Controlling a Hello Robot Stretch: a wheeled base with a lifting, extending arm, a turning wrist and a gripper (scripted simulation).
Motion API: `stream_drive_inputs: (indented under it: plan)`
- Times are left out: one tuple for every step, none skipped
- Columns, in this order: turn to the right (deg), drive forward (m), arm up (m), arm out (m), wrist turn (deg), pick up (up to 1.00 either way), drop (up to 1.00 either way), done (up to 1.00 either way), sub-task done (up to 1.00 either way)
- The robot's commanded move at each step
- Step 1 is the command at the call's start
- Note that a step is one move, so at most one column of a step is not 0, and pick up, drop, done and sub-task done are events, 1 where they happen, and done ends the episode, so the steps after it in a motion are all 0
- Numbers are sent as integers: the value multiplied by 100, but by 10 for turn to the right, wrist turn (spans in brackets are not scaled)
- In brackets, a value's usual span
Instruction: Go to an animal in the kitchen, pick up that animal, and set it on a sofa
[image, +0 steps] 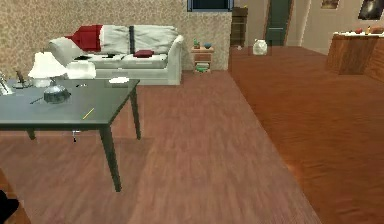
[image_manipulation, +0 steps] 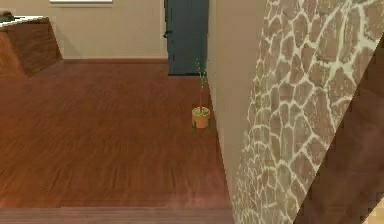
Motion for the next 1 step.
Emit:
stream_drive_inputs:
  plan:
    - [0, 25, 0, 0, 0, 0, 0, 0, 0]
